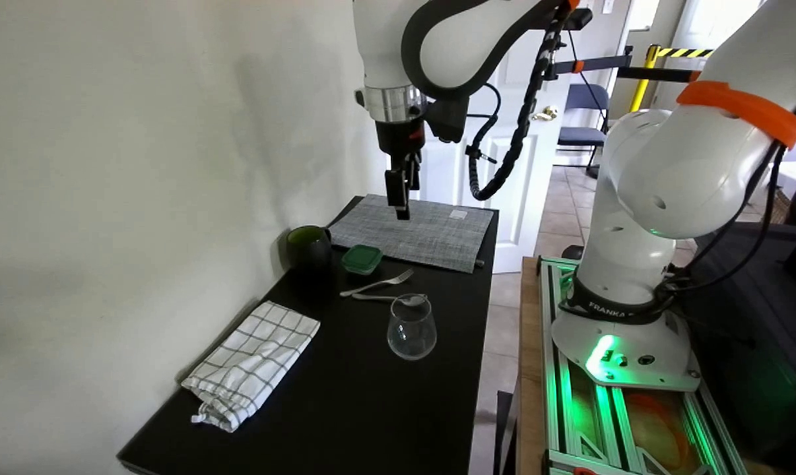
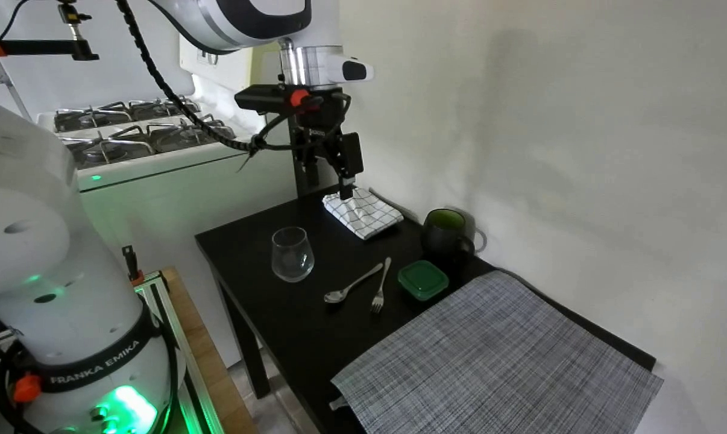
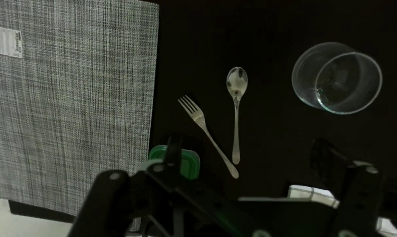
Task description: Remove the spoon from the cup
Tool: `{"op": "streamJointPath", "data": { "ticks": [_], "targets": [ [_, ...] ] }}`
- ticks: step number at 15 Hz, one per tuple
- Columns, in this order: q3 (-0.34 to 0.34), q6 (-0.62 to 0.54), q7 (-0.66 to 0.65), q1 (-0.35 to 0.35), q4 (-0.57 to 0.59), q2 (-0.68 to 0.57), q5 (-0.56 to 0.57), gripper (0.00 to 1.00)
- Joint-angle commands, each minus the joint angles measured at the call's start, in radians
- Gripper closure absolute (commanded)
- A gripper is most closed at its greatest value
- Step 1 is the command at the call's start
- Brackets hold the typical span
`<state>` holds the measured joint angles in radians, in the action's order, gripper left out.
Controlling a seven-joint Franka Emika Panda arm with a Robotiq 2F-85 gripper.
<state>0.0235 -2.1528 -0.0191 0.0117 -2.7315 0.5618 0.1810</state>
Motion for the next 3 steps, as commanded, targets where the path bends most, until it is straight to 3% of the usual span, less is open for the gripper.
{"op": "streamJointPath", "data": {
  "ticks": [1, 3],
  "targets": [
    [0.004, 0.002, 0.000, 0.002, 0.001, 0.005, -0.002, 0.00],
    [0.004, 0.002, -0.001, 0.002, 0.001, 0.007, -0.003, 0.00]
  ]
}}
